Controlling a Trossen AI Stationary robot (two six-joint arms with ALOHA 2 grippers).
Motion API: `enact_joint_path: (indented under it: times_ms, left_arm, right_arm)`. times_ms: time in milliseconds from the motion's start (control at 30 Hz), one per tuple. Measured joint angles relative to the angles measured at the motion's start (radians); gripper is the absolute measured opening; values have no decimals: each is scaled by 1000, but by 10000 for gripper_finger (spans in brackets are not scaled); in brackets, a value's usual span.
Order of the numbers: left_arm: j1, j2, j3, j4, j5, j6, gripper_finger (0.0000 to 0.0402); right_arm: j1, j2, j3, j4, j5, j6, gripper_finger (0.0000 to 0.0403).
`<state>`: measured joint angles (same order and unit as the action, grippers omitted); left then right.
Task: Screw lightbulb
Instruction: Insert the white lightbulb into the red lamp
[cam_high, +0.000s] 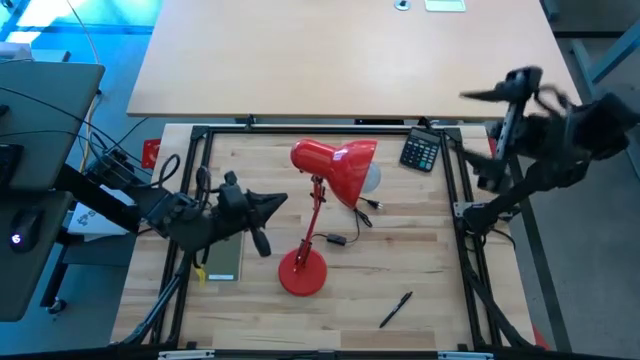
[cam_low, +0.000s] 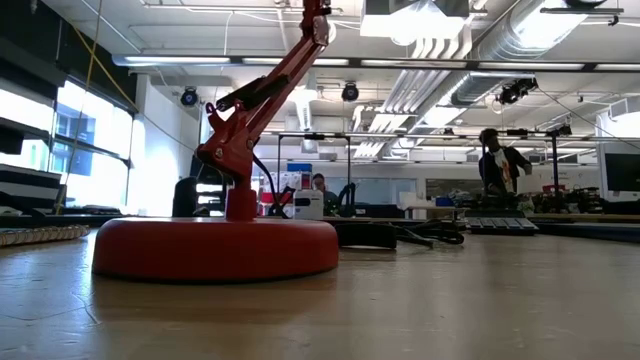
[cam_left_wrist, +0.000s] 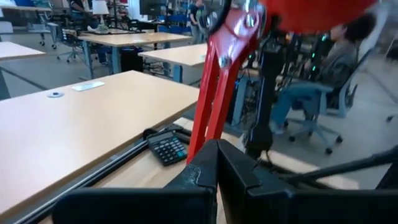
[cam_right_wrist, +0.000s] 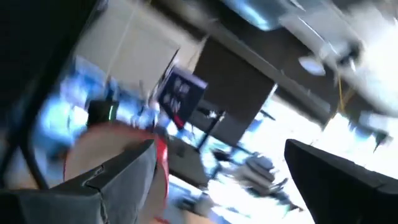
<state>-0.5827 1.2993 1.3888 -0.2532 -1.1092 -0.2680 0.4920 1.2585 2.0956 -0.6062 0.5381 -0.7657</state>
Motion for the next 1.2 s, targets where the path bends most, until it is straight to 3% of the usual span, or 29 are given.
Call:
enact_joint_path:
  times_ms: [100, 267, 433, 1200]
  left_arm:
    - [0, -6, 0, 47, -1, -1, 0]
    - [0, -6, 0, 133, -1, -42, 0]
    - [3, -7, 0, 143, -2, -90, 0]
    - [29, -7, 0, 144, -1, -97, 0]
  right_arm:
    - [48, 36, 0, -92, 84, -222, 349]
    - [119, 126, -5, -166, 178, -441, 349]
    - [130, 199, -2, -154, 392, -632, 349]
    - [51, 238, -16, -66, 256, -538, 348]
